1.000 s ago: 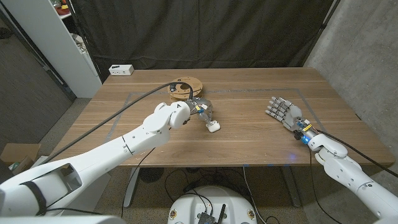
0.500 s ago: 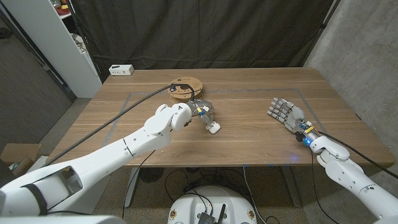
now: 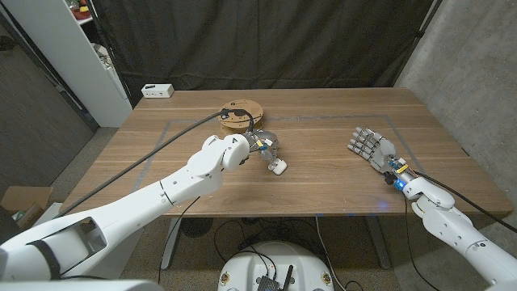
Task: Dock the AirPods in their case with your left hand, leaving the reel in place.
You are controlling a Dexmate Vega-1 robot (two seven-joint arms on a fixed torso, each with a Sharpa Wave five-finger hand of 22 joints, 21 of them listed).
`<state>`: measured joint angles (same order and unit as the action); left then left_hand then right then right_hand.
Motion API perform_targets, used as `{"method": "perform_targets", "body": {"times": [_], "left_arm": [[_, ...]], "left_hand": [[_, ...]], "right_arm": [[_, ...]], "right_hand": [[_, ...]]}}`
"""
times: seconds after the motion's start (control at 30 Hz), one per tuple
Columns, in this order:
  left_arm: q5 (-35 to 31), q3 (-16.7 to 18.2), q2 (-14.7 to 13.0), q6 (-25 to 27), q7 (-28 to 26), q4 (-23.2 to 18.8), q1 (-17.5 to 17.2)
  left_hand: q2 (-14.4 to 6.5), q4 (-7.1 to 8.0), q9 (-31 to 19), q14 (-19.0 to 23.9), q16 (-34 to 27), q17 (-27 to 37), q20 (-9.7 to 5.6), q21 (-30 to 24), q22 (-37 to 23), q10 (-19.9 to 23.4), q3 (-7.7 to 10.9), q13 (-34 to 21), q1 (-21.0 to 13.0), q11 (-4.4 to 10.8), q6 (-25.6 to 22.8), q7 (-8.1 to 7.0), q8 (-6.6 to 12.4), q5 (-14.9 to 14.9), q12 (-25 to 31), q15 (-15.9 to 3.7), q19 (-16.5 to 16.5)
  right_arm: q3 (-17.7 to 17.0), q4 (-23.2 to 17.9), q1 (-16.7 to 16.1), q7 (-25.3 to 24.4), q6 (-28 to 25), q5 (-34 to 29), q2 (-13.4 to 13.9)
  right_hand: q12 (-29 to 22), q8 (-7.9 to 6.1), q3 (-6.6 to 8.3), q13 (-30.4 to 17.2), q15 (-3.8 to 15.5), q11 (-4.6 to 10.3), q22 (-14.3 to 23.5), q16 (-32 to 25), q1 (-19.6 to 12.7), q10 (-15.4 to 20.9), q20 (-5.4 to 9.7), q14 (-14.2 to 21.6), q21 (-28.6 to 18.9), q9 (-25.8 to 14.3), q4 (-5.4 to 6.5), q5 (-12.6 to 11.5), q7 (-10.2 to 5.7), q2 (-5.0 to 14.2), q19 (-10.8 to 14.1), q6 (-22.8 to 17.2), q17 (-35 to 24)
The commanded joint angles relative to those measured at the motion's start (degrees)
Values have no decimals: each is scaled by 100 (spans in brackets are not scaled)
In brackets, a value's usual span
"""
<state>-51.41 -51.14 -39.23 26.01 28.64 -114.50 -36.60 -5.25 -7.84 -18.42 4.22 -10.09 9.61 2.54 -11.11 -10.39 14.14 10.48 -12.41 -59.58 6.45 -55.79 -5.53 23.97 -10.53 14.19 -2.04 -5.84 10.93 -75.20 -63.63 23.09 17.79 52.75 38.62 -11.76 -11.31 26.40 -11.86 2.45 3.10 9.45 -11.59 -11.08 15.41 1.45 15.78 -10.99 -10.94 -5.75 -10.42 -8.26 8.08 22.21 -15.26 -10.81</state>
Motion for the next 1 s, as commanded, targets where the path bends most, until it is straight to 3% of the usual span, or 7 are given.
{"method": "perform_targets", "body": {"times": [0.03,0.57,0.7,1.0], "left_arm": [[-232,58,-27,94,196,-164,-55],[-411,83,49,74,374,-178,-94],[-448,77,71,78,382,-121,-113],[-549,63,117,68,368,-39,-129]], "left_hand": [[6,-5,-282,33,-33,6,-39,-56,-8,58,-10,-9,-25,-11,-55,19,66,1,10,-577,-40],[0,-2,-337,41,-28,8,-46,-61,-13,70,-27,-15,-19,3,-70,19,113,17,7,-584,-43],[-1,-2,-340,45,-29,8,-46,-61,-14,64,-32,-16,-17,-16,-64,27,115,19,2,-580,-41],[1,-4,-342,58,-31,8,-51,-62,-15,78,-41,-19,-15,0,-63,21,121,23,4,-584,-39]], "right_arm": [[58,75,88,64,-70,5,-26],[70,181,135,147,-49,-4,-37],[79,217,167,171,-38,-15,-44],[83,283,202,205,12,-14,-90]], "right_hand": [[13,-2,24,-10,583,11,31,-14,-34,27,-30,34,8,-18,-13,4,-29,49,-3,-51,-11],[13,-4,27,-11,577,25,31,-14,-38,30,-38,32,7,-18,-13,3,-35,52,-6,-59,-11],[-70,-15,35,-15,639,12,31,-112,11,261,-36,300,2,-17,38,4,20,63,4,-97,-19],[-58,-22,54,-20,630,-30,31,-90,28,256,-41,302,-1,-15,49,1,33,47,13,-125,-11]]}}
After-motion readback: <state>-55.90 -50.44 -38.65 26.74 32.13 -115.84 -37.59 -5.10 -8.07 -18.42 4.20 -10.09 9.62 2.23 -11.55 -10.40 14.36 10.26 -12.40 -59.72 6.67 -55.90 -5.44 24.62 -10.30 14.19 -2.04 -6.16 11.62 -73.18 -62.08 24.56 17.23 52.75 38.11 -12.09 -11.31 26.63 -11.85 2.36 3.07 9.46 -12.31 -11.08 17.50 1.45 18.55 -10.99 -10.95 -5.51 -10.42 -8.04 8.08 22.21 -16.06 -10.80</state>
